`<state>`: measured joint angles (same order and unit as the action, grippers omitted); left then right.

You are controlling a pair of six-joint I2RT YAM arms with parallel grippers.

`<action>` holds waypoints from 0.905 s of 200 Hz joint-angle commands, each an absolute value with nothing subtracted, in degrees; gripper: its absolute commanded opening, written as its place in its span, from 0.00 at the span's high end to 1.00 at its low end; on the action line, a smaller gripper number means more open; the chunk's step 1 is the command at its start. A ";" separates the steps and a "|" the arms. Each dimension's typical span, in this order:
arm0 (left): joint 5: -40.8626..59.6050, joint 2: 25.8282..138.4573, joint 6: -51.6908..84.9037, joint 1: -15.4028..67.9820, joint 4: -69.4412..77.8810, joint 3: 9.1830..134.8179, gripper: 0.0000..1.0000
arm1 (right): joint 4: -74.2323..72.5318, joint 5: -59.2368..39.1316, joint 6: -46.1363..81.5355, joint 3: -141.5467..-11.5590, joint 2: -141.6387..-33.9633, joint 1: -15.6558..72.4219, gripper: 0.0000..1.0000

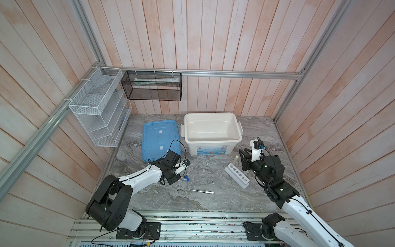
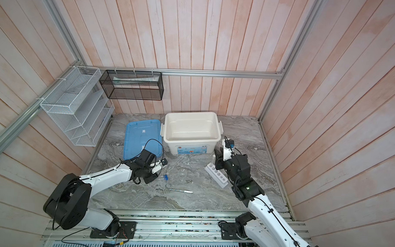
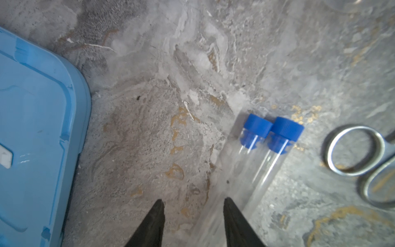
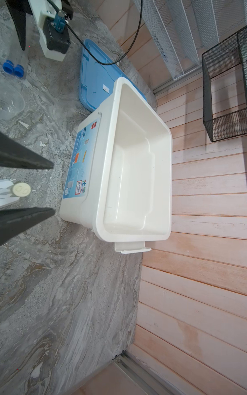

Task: Organize the chemistry lab equipment
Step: 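Lower the left gripper and close it on a blue-capped glass tube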

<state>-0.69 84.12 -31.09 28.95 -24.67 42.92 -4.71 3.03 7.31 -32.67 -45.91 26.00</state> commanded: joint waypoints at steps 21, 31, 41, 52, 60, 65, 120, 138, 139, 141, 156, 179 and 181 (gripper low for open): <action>-0.62 85.17 -31.49 29.28 -24.35 43.70 0.52 | -5.80 2.35 8.00 -32.02 -45.53 25.49 0.68; -0.69 85.32 -31.61 29.27 -24.26 43.68 0.52 | -5.84 2.33 8.07 -31.99 -45.55 25.49 0.68; -0.71 85.52 -31.72 29.34 -24.26 43.73 0.52 | -5.95 2.31 8.09 -31.90 -45.52 25.40 0.68; -0.79 85.70 -31.73 29.36 -24.26 43.70 0.52 | -5.96 2.25 8.09 -31.90 -45.52 25.40 0.68; -0.79 85.82 -31.73 29.43 -24.26 43.74 0.52 | -5.97 2.27 8.09 -31.86 -45.44 25.27 0.68; -0.79 85.86 -31.72 29.40 -24.26 43.77 0.52 | -6.06 2.27 8.09 -31.84 -45.46 25.31 0.68; -0.53 87.08 -31.68 29.53 -23.91 44.08 0.55 | -6.24 2.31 8.18 -31.62 -45.22 25.15 0.68; -0.44 87.69 -31.81 29.54 -23.58 44.06 0.56 | -6.24 2.40 8.26 -31.60 -45.25 25.13 0.68; -0.44 87.70 -31.81 29.58 -23.57 44.09 0.56 | -6.24 2.39 8.26 -31.57 -45.26 25.13 0.68; -0.44 87.76 -31.82 29.57 -23.54 44.11 0.56 | -6.20 2.38 8.26 -31.62 -45.26 25.14 0.68; -0.20 88.13 -31.73 29.62 -23.43 44.29 0.57 | -6.24 2.42 8.26 -31.48 -45.21 25.05 0.68; 0.61 88.83 -31.64 29.62 -23.13 44.39 0.61 | -6.48 2.63 8.35 -31.46 -45.18 25.05 0.68; 0.75 88.89 -31.57 29.62 -23.16 44.47 0.62 | -6.50 2.63 8.35 -31.42 -45.20 25.05 0.68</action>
<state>-0.45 87.24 -31.35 29.32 -23.99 43.16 -5.17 2.87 7.51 -31.97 -45.84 25.34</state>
